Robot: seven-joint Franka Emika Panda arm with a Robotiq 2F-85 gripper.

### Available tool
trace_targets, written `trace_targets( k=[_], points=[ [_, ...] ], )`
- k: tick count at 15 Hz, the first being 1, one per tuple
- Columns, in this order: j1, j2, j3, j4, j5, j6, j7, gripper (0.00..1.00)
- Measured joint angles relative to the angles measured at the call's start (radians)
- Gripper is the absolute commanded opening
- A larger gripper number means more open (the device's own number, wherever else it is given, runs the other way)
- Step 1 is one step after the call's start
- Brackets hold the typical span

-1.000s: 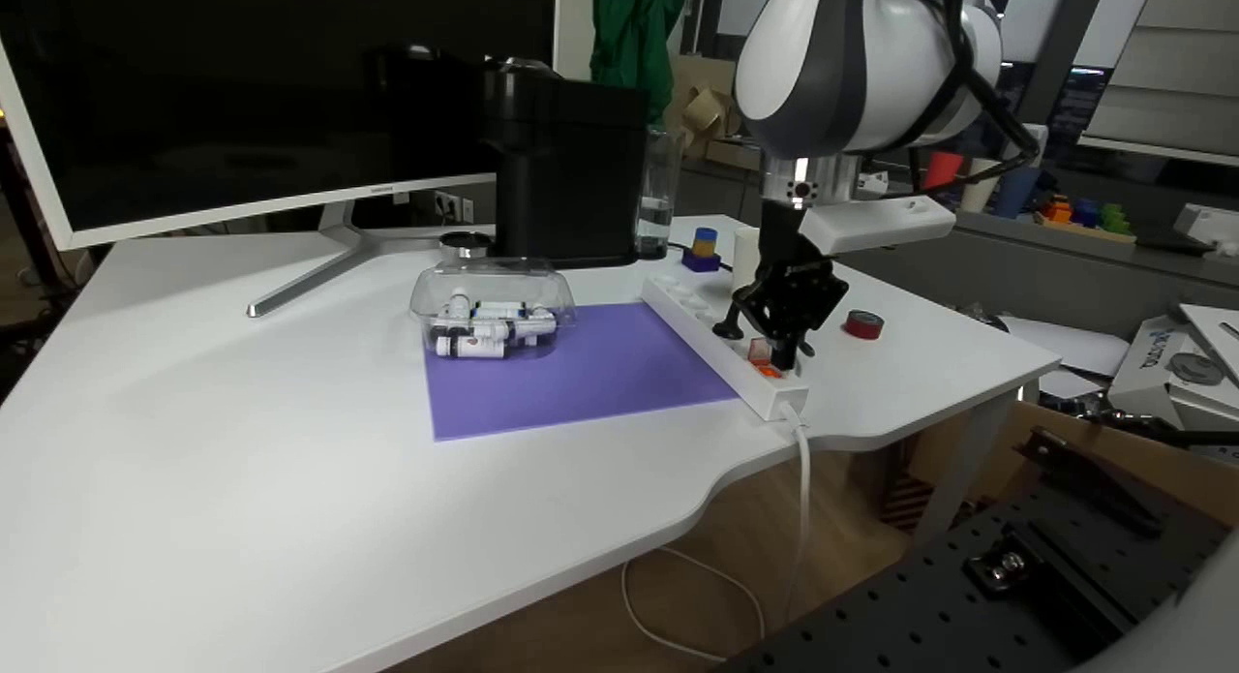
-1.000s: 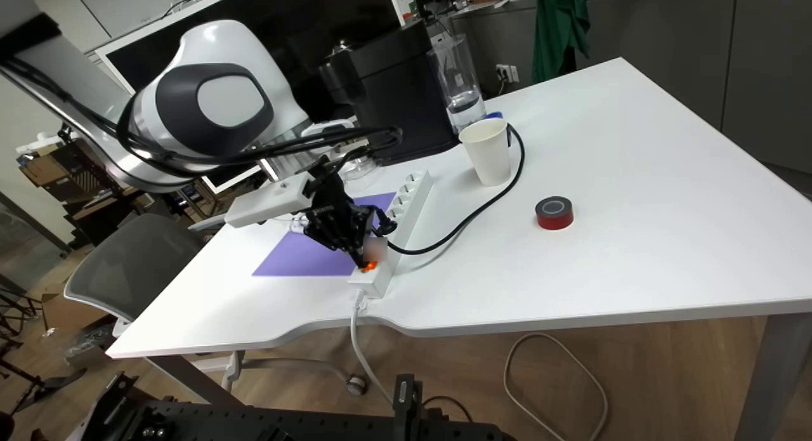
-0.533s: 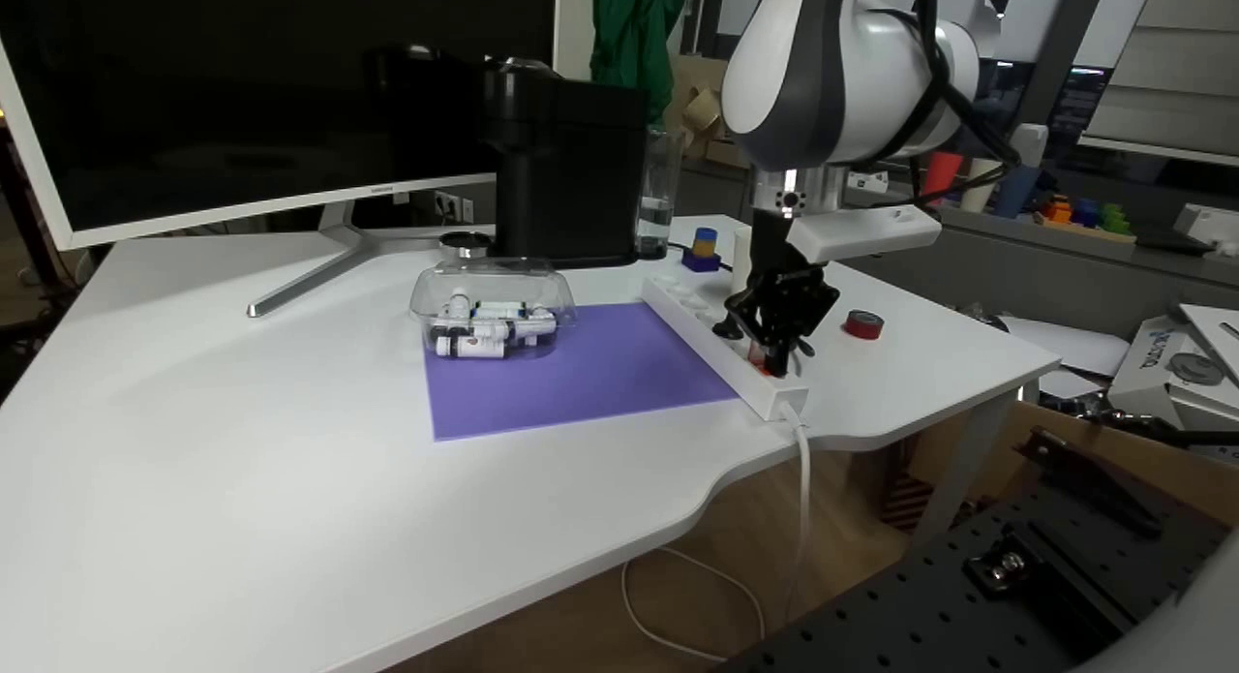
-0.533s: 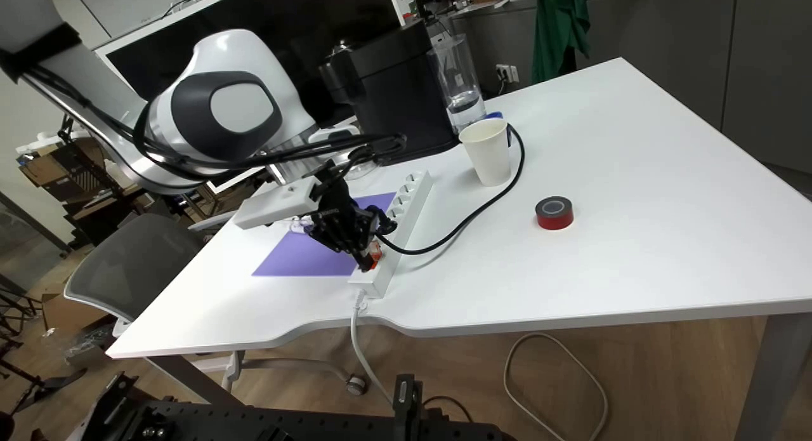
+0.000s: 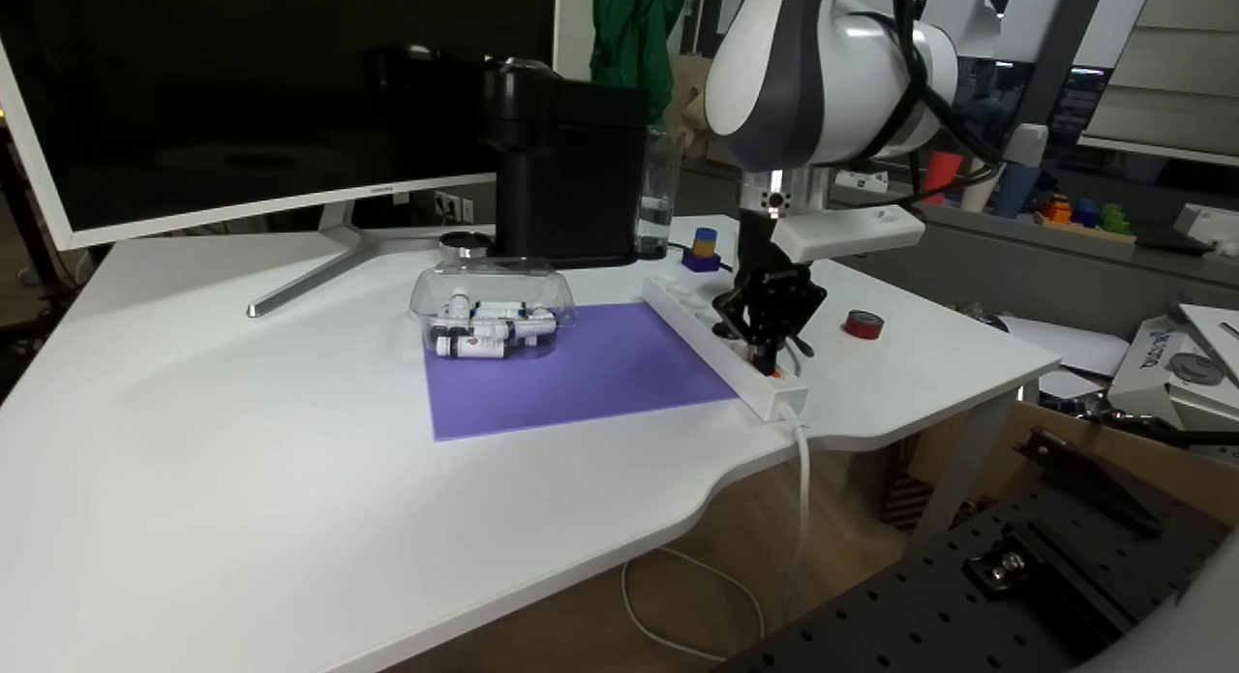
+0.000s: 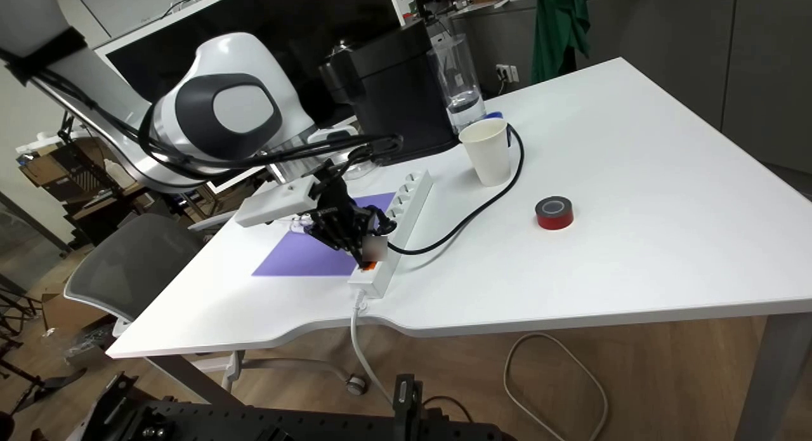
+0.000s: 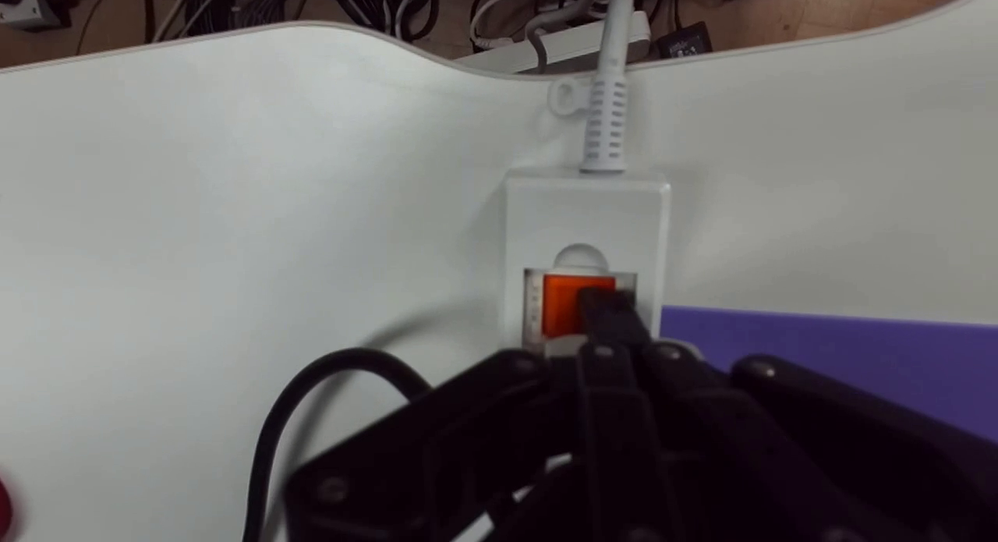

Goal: Turn off the switch of the adapter

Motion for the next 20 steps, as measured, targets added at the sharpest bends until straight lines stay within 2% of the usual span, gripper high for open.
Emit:
trace_targets(
  k=[9, 10, 11, 16, 20],
  points=[
    [0.065, -0.024, -0.037, 0.0, -0.017, -0.016, 0.032, 0.0],
    [0.069, -0.047, -0.037, -0.007, -0.017, -0.023, 0.036, 0.26],
    [0.072, -0.076, -0.036, -0.013, -0.017, -0.038, 0.039, 0.26],
    [0.069, -0.262, -0.019, -0.031, -0.017, -0.167, 0.067, 0.59],
    [0.042, -0.394, 0.017, -0.027, 0.0, -0.353, 0.139, 0.88]
  ],
)
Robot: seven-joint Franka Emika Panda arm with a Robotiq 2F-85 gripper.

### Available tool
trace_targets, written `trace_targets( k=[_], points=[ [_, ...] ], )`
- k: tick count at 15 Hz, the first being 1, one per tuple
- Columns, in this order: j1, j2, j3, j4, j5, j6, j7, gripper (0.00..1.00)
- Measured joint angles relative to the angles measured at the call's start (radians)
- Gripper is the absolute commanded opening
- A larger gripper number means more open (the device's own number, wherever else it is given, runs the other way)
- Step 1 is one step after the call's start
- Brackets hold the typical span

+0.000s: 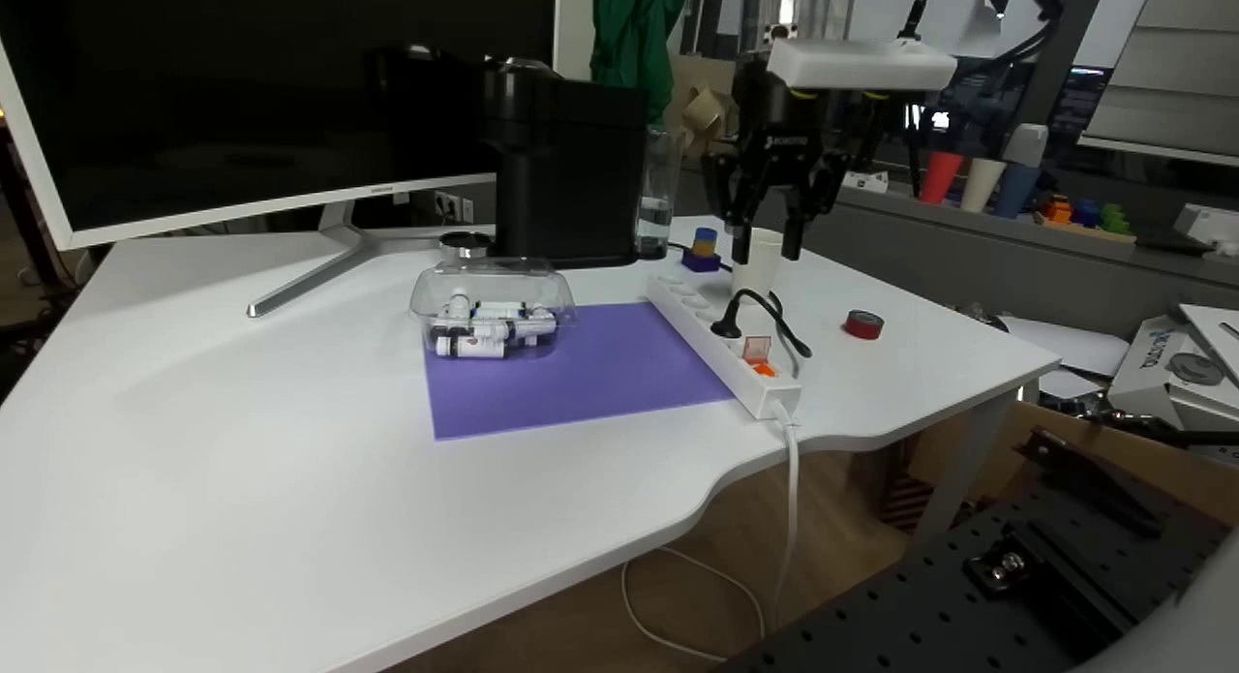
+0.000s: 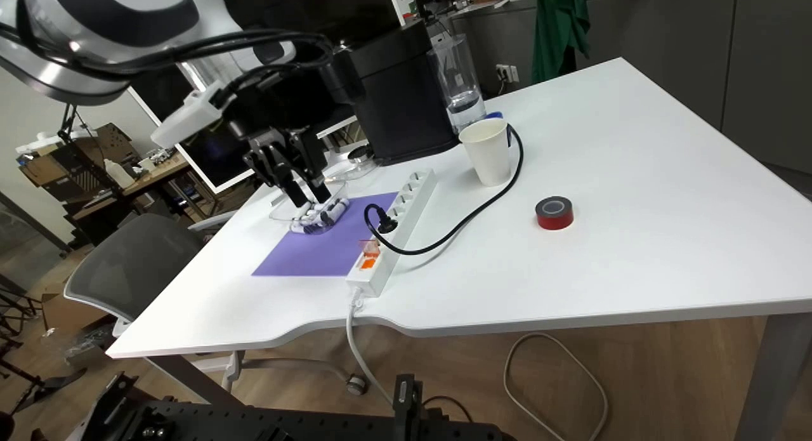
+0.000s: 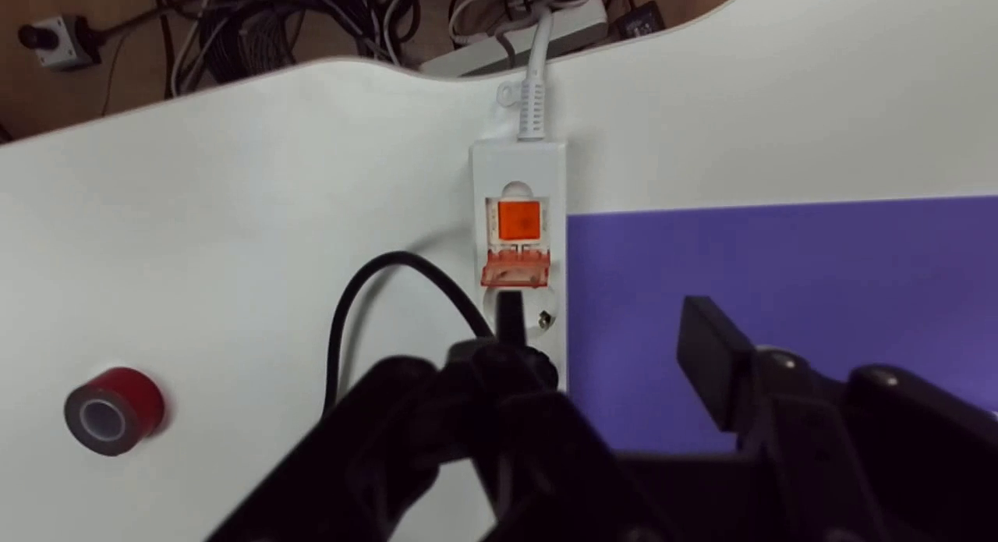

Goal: Turn off the switch of the adapter

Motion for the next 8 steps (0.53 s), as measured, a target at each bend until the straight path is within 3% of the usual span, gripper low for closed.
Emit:
trace_targets(
  k=[2, 8],
  points=[
    [-0.017, -0.058, 0.019, 0.003, 0.025, -0.091, 0.036, 0.99],
    [-0.066, -0.17, 0.055, 0.001, 0.06, -0.167, 0.078, 1.0]
  ],
)
